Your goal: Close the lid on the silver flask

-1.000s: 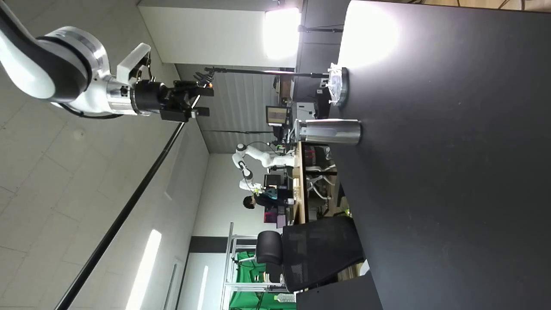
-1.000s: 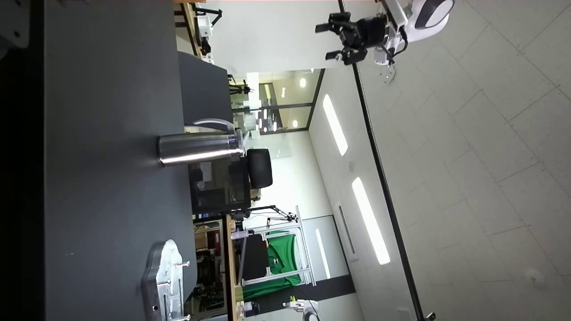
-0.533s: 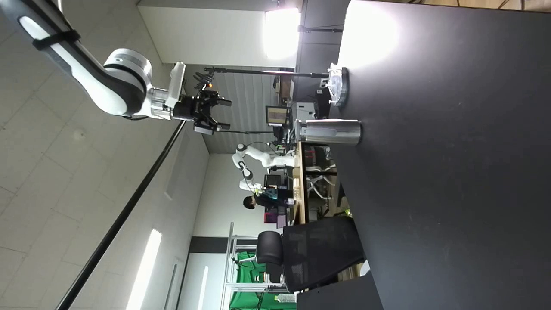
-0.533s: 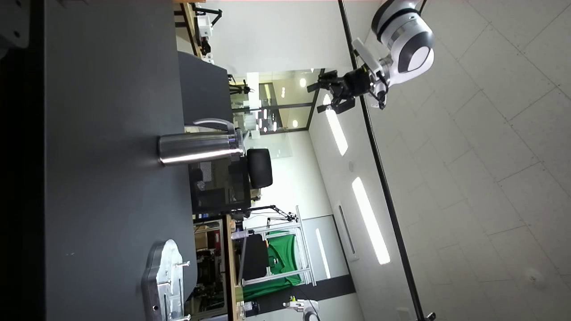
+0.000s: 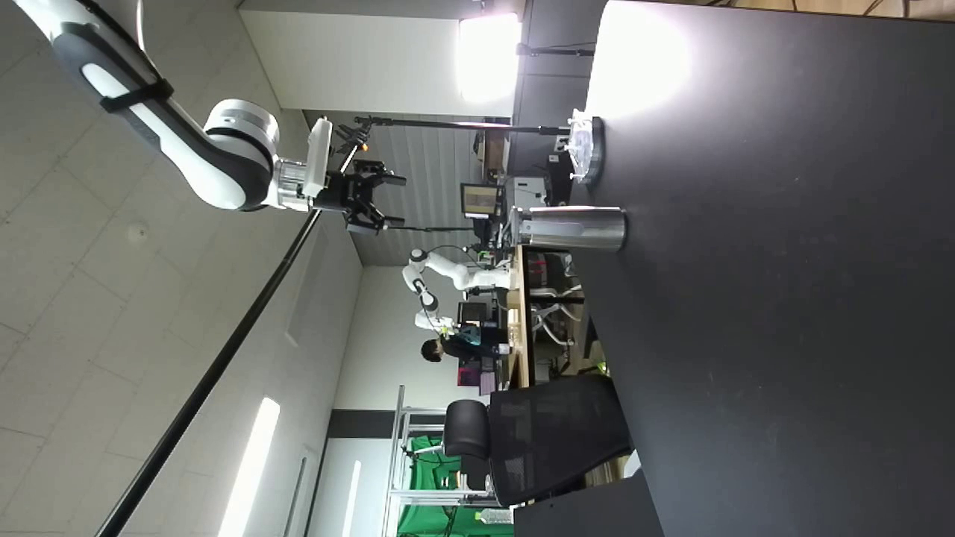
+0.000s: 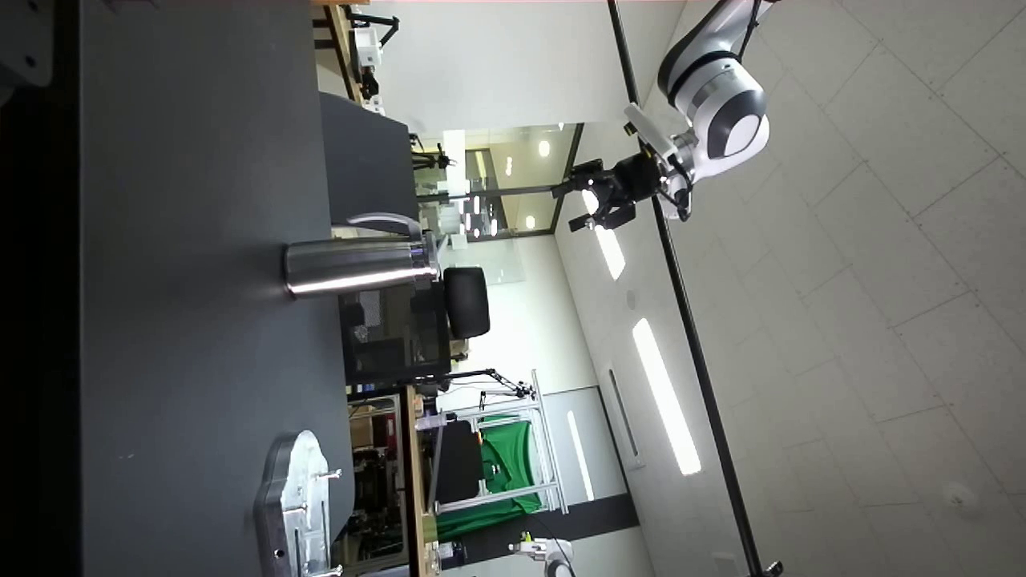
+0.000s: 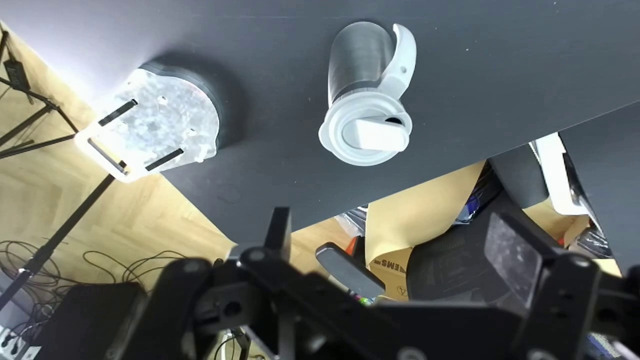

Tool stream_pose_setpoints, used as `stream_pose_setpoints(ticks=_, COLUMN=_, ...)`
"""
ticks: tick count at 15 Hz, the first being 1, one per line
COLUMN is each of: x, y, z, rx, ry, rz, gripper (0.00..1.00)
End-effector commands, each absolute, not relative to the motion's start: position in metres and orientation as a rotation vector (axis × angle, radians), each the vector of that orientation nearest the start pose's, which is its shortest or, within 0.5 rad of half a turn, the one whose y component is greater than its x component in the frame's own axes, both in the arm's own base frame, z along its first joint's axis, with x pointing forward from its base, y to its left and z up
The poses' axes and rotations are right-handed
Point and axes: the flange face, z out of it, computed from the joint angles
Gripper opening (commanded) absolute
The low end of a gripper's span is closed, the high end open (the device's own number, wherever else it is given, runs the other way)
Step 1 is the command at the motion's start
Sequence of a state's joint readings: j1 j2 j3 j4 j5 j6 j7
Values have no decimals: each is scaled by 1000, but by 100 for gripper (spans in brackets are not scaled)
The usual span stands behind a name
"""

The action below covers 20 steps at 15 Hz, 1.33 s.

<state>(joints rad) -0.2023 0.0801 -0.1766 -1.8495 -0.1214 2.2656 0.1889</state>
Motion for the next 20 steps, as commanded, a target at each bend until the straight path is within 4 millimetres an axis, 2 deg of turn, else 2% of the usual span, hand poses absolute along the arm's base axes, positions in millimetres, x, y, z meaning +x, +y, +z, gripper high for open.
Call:
stream_pose_setpoints(ticks=1, x=571, y=-228, z=514, rx=-3146, ry=810, rz=-530, gripper=100)
stream_pose_setpoints(ticks=8, x=571, y=-228, z=514, rx=-3144, ry=813, rz=-530, gripper=100)
stream_pose_setpoints(ticks=10, x=584, y=-226, z=507, rx=-3141, ry=814, rz=-551, gripper=100)
stream_pose_setpoints(ticks=14, x=621, y=-221, z=491, rx=-3107, ry=821, rz=-714, gripper=100)
stream_pose_setpoints(ticks=15, x=632, y=-219, z=483, rx=-3102, ry=814, rz=-716, gripper=75)
stream_pose_setpoints(ticks=16, x=641, y=-218, z=476, rx=-3105, ry=807, rz=-709, gripper=73)
stream_pose_setpoints(ticks=20, x=673, y=-216, z=449, rx=-3113, ry=801, rz=-616, gripper=45)
